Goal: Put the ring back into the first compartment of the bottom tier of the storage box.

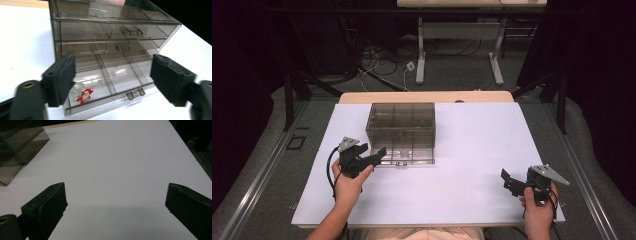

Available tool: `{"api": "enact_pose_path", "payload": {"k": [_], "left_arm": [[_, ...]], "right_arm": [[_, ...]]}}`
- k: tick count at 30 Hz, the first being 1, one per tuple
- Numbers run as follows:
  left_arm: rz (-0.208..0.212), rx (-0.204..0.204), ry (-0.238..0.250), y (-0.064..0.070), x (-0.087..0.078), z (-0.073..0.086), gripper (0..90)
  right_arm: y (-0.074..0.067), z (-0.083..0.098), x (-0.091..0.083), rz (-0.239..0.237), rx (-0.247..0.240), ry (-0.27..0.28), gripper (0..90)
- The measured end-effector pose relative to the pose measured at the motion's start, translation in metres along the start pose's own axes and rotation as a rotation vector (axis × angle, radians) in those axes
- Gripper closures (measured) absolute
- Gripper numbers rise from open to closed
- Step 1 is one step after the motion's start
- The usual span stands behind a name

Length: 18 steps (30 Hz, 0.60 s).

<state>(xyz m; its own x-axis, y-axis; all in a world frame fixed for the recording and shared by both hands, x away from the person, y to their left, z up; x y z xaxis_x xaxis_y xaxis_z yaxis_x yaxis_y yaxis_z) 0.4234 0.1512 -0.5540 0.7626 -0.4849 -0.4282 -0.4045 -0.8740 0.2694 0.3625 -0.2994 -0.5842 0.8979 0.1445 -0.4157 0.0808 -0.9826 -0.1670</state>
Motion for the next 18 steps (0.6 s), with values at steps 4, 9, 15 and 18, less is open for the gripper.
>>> {"api": "enact_pose_path", "payload": {"k": [4, 9, 15, 18], "left_arm": [[-0.003, -0.002, 0.000, -0.004, -0.007, 0.000, 14.1], [-0.007, 0.001, -0.002, -0.008, -0.016, 0.000, 5.3], [0.003, 0.004, 0.014, -0.009, -0.030, -0.001, 0.8], [0.033, -0.007, 0.013, -0.006, -0.036, 0.000, 0.8]], "right_arm": [[0.000, -0.002, 0.002, 0.006, 0.001, 0.026, 3.3], [0.000, -0.001, -0.001, 0.000, 0.005, 0.001, 3.2], [0.000, -0.001, -0.001, 0.000, 0.001, 0.001, 3.2], [0.000, -0.001, -0.001, 0.000, 0.001, 0.001, 3.3]]}}
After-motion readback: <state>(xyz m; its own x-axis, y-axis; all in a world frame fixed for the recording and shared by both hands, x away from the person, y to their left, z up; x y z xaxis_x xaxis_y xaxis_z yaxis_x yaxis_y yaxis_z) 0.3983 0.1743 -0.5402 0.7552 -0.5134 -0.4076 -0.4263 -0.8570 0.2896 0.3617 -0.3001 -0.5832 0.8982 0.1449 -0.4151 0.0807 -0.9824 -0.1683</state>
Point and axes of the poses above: each handheld gripper's, and its own axes: x roughly forward along the jaws, z roughly out of its underside, y roughly to its right, the point moved 10 cm from there along x, roughly forward along the jaws, and after that the axes turned 3 degrees about y, right-handed, at the moved point
